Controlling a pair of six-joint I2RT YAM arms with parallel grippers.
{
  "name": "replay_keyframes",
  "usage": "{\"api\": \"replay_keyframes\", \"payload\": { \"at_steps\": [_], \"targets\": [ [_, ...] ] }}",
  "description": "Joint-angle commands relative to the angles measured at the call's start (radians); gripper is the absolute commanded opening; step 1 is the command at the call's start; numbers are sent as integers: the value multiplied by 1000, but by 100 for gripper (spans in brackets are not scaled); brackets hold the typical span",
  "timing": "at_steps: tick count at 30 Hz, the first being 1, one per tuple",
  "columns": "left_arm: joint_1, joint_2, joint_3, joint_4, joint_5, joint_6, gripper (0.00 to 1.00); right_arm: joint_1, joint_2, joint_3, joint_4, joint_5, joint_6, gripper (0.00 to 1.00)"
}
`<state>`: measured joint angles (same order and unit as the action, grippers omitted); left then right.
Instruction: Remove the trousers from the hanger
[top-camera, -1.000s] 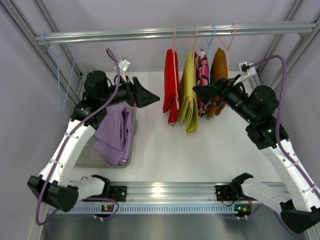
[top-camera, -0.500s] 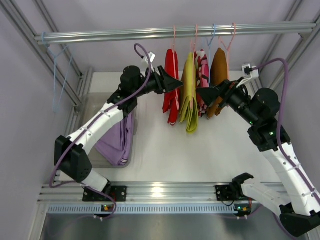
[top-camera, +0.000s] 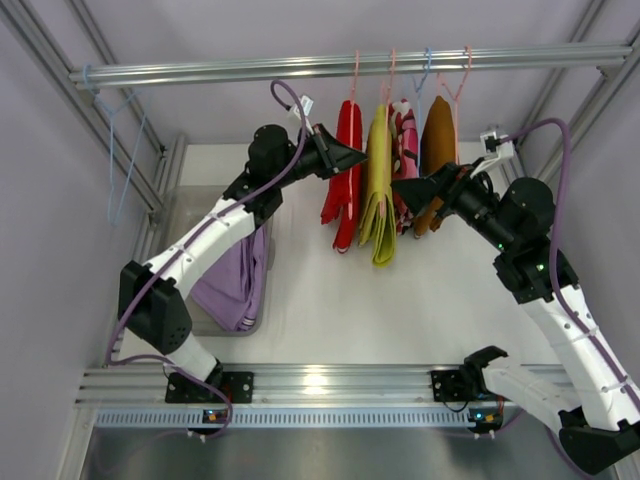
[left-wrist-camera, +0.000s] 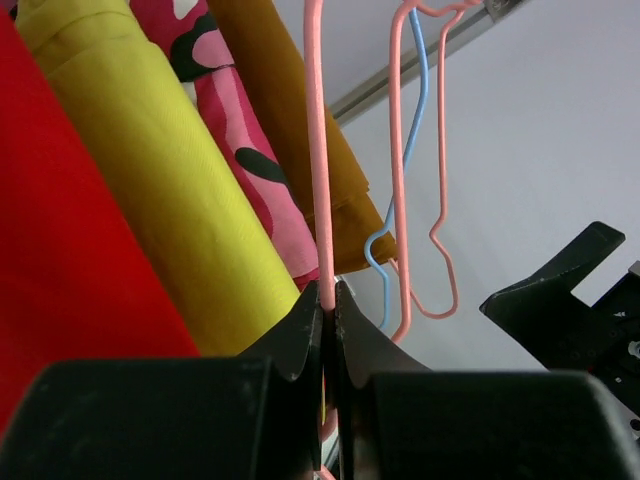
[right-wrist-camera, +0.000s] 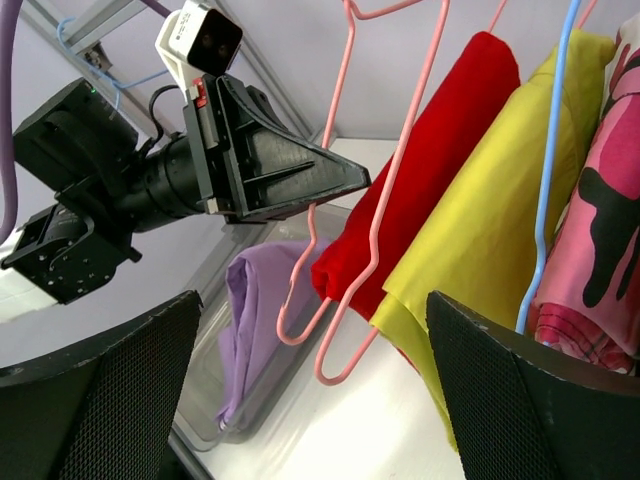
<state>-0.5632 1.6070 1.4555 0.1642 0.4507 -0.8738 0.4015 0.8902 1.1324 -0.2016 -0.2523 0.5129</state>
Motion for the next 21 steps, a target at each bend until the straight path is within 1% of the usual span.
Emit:
{"api": "replay_keyframes", "payload": {
  "at_steps": [1, 7, 11, 17, 21],
  "targets": [
    [-6, -47, 75, 104, 20, 38, 0, -21, -11, 6, 31, -22, 9, 92],
    [5, -128, 146, 17, 33, 62, 0, -21, -16, 10, 36, -54, 0, 89],
    [5, -209, 180, -31, 14, 85, 0, -21, -25, 7, 60, -96, 9, 91],
    [3, -300, 155, -98, -1, 101, 0, -21, -1, 29, 110, -176, 39, 93],
    [3, -358, 85, -118, 6, 95, 0, -20, 24, 53, 157, -234, 62, 92]
  ]
}}
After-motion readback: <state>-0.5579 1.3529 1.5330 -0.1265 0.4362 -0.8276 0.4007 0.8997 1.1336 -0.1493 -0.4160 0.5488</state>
